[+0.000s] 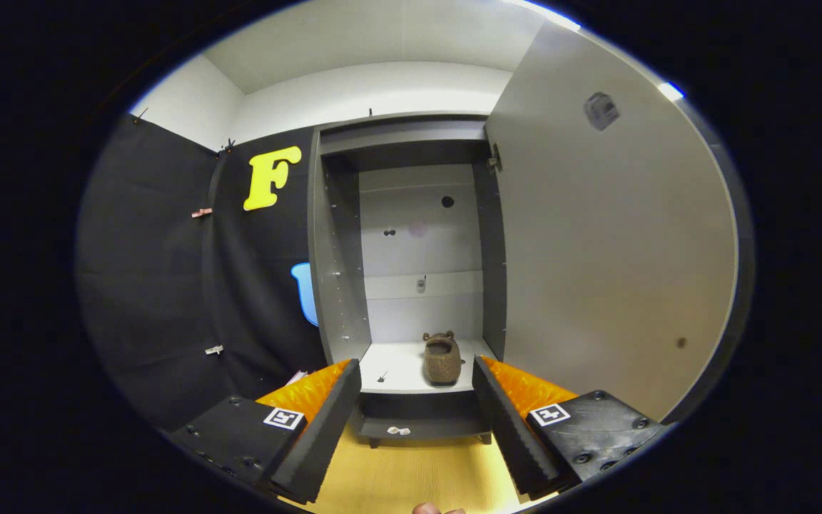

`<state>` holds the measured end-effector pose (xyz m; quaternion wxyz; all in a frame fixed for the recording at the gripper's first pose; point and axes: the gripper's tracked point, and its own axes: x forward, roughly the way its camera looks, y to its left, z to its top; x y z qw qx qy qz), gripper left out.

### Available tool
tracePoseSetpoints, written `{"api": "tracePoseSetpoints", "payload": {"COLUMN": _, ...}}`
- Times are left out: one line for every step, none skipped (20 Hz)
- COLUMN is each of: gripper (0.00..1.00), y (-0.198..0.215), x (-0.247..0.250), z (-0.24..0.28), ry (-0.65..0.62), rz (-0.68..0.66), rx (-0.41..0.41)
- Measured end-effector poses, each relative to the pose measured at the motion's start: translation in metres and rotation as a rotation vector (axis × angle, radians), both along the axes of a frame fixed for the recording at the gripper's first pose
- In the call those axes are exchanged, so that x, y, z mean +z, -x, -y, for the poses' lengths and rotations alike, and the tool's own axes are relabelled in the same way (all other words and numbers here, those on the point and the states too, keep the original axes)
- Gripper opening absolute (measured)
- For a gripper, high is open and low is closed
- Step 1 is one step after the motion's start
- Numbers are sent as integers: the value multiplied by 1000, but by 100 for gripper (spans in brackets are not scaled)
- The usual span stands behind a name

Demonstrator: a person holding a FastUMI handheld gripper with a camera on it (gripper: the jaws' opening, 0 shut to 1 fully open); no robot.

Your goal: Open the shoe cabinet door, grab the shoes and put them into the shoe cabinet, then close the shoe cabinet door.

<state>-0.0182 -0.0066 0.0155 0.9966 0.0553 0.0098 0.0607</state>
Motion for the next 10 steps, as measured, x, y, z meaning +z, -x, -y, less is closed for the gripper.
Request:
{"api": "tracePoseSetpoints", "payload": {"gripper": 99, "y": 11, "x": -1, "z": 7, "ry": 5, "rz": 3, "rx": -7}}
{"api": "tracePoseSetpoints", "payload": {"gripper": 99, "y": 21, "x": -4, "z": 14, "ry": 12, "rz": 3, "rx": -10}}
{"api": "tracePoseSetpoints", "payload": {"gripper": 99, "y": 32, "x": -5, "z": 22, "ry": 17, "rz": 5, "rx": -18}}
{"api": "tracePoseSetpoints", "payload": {"gripper": 99, "y": 43, "x": -5, "z": 32, "ry": 17, "rz": 5, "rx": -23}}
{"api": "tracePoseSetpoints", "payload": {"gripper": 99, "y": 53, "x": -4, "z": 42, "ry": 20, "rz": 10, "rx": -29}}
{"api": "tracePoseSetpoints", "payload": {"gripper": 99, "y": 63, "x": -3, "z": 53, "ry": 26, "rz": 9, "rx": -35}}
{"api": "tracePoseSetpoints", "payload": {"gripper": 99, "y": 72, "x": -3, "z": 65, "ry": 33, "rz": 12, "rx": -40}}
{"api": "tracePoseSetpoints", "payload": {"gripper": 99, "y": 80, "x": -1, "z": 77, "ry": 33, "rz": 16, "rx": -40}}
{"api": "tracePoseSetpoints", "payload": {"gripper": 99, "y": 88, "x": 0, "z": 86, "ry": 26, "rz": 10, "rx": -41}}
{"api": "tracePoseSetpoints", "payload": {"gripper": 99, "y": 93, "x": -2, "z": 99, "ry": 23, "rz": -3, "rx": -47}}
